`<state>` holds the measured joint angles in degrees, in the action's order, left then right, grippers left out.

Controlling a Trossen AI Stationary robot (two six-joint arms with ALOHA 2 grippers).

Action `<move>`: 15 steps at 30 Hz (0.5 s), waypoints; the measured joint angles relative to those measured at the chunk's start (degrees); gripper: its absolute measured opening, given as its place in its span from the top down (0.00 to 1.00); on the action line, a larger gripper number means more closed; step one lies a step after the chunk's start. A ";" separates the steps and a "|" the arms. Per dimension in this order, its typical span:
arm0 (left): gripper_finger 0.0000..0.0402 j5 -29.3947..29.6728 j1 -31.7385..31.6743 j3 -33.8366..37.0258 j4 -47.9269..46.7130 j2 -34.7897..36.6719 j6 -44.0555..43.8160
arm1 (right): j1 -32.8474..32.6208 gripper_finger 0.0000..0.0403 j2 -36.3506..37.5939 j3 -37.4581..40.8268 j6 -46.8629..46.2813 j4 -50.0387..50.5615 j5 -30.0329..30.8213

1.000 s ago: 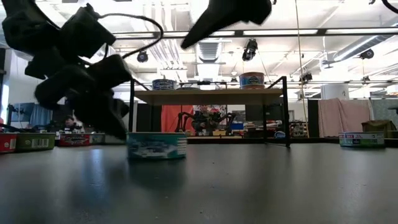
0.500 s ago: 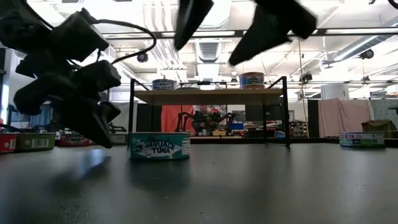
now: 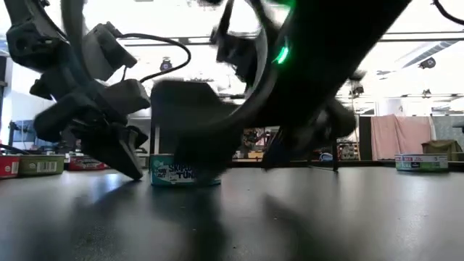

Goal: Stack canned seafood by type on shelf
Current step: Stack the green-blue tuna can on the shelf

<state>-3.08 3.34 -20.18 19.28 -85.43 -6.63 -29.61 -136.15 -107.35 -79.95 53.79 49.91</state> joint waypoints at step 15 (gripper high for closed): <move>1.00 -2.17 -0.14 -7.59 7.43 -12.69 -1.10 | 6.13 0.01 -4.17 0.51 10.94 -21.76 4.21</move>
<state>-5.25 3.20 -27.78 26.71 -98.13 -7.73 -23.49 -140.32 -106.84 -69.02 32.03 54.11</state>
